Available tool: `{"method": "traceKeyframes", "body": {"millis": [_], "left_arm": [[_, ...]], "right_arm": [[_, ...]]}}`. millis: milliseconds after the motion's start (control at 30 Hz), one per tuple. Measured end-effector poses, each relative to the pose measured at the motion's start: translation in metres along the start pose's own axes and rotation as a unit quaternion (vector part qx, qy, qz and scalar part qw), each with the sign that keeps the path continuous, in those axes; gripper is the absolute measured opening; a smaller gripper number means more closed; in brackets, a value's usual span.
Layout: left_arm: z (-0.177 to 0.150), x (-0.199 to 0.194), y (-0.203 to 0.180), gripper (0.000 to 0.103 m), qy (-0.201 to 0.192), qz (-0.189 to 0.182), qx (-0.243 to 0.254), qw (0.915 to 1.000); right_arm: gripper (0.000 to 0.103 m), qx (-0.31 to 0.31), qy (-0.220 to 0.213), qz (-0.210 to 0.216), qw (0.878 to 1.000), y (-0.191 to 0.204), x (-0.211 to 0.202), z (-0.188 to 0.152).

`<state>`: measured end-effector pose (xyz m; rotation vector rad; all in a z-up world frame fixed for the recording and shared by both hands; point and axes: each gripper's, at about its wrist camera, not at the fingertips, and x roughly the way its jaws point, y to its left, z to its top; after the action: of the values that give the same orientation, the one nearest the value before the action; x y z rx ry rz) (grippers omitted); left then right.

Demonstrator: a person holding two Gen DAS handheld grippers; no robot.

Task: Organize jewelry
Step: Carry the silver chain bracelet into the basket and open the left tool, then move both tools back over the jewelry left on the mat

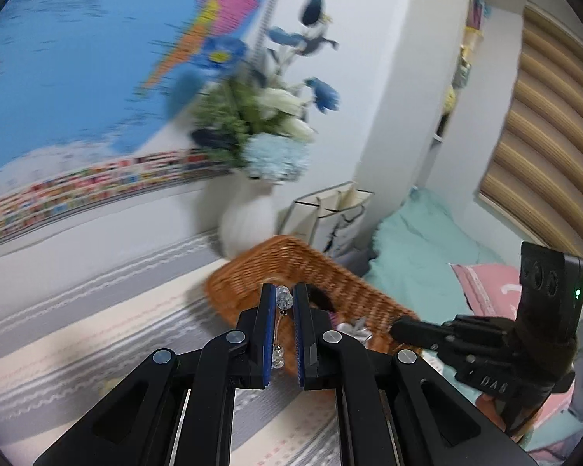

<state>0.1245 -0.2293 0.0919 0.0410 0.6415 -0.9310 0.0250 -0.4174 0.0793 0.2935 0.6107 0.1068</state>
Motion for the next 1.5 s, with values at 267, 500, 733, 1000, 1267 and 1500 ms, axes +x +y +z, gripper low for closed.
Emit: {"method": "traceKeyframes", "body": {"millis": [267,500,733,1000,1267,1500], "left_arm": [[0.013,0.071,-0.022,0.009,0.031,-0.008,0.008,0.9994],[0.008,0.115,-0.010,0.009,0.059,0.008,0.000,0.9983],[0.000,0.144,0.005,0.009,0.084,0.030,-0.003,0.9960],[-0.009,0.153,0.013,0.045,0.115,0.025,-0.007,0.9930],[-0.012,0.118,0.010,0.052,0.098,0.020,-0.002,0.9950],[-0.019,0.056,0.027,0.052,0.058,0.040,-0.014,0.9974]], "right_arm": [[0.001,0.028,0.019,-0.017,0.999,-0.041,0.010,-0.009],[0.001,0.024,0.048,-0.005,0.999,-0.047,0.036,-0.016],[0.002,0.027,0.074,0.003,0.997,-0.048,0.062,-0.025],[0.009,0.090,0.091,0.039,0.991,-0.072,0.069,-0.026],[0.035,0.099,0.086,0.041,0.990,-0.069,0.059,-0.025],[0.040,0.065,0.073,0.027,0.995,-0.039,0.040,-0.022]]}}
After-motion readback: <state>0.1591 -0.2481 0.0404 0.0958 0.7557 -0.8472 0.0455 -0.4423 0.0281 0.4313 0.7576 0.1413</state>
